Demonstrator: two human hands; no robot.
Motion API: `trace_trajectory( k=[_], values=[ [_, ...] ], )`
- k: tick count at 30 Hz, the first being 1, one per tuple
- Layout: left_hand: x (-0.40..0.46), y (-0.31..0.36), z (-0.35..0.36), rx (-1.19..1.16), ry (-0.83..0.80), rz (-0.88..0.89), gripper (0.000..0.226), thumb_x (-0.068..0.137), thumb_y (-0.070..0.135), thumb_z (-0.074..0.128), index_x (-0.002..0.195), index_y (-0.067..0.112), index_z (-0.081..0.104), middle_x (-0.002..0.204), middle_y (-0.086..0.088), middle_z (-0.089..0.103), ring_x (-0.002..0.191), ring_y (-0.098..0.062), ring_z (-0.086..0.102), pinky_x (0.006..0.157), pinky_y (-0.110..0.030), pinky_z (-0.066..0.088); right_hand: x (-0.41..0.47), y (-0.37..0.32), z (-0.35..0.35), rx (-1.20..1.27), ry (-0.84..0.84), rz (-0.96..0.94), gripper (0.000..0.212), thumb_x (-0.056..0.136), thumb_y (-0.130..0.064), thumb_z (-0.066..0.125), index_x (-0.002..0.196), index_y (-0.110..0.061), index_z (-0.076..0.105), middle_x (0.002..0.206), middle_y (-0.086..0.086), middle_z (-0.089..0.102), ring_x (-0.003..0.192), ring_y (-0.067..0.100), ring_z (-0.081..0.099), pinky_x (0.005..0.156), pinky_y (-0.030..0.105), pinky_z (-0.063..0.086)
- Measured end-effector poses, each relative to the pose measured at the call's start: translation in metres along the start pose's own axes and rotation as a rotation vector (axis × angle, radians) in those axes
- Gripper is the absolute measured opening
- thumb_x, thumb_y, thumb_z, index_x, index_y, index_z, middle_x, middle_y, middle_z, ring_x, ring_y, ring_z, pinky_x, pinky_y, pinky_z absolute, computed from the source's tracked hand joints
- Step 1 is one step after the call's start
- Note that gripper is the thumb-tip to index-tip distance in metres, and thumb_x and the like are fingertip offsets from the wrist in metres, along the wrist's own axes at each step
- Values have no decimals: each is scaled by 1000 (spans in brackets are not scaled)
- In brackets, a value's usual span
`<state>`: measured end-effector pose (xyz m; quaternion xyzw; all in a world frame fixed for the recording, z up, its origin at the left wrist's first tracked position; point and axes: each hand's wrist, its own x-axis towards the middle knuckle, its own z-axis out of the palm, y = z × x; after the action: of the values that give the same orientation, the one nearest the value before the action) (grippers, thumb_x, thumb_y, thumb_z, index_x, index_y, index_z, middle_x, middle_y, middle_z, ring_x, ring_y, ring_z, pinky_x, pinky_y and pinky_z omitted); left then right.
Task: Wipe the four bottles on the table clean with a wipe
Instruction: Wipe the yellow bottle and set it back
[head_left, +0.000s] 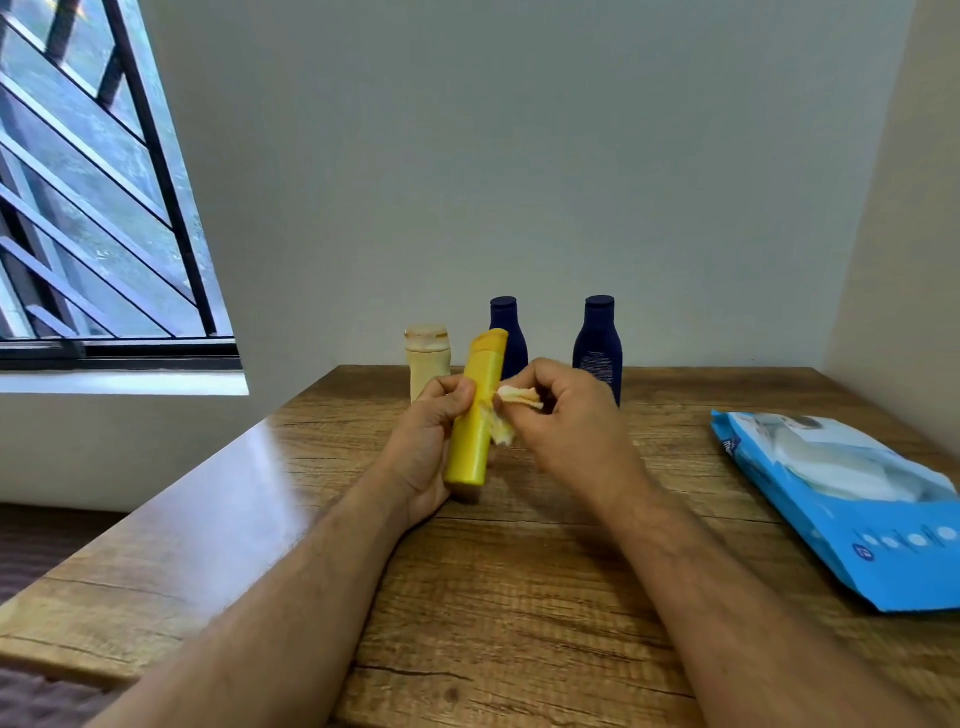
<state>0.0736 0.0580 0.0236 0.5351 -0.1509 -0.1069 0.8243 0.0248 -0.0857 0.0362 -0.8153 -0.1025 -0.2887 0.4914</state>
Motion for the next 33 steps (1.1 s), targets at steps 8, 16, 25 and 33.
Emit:
trace_trajectory(
  k=[8, 16, 25, 33],
  values=[
    [4, 2, -4, -76, 119, 36, 29, 96, 24, 62, 122, 13, 53, 103, -13, 69, 91, -30, 70, 77, -48, 60, -2, 3, 2, -131, -221, -44, 8, 86, -27, 74, 82, -29, 69, 85, -13, 69, 80, 3, 64, 69, 24, 55],
    [3, -2, 1, 40, -36, 27, 38, 84, 21, 69, 115, 13, 49, 88, -13, 69, 66, -25, 65, 57, -35, 56, 4, 5, -4, -11, 162, -15, 9, 92, -30, 68, 85, -28, 64, 77, -10, 65, 67, 5, 60, 55, 24, 49],
    [7, -1, -6, -120, 28, -90, 62, 97, 58, 45, 125, 6, 63, 131, -29, 60, 124, -45, 57, 105, -65, 41, 1, 10, 2, -139, -242, -9, 7, 86, -28, 73, 80, -27, 68, 92, -12, 70, 96, 5, 65, 79, 34, 59],
    [10, -1, -9, -206, 51, -176, 73, 97, 65, 35, 131, 5, 59, 131, -22, 63, 125, -41, 58, 107, -62, 41, -2, 7, 0, -176, -308, -53, 6, 85, -25, 74, 84, -31, 74, 102, -13, 72, 104, 6, 63, 85, 31, 57]
  ],
)
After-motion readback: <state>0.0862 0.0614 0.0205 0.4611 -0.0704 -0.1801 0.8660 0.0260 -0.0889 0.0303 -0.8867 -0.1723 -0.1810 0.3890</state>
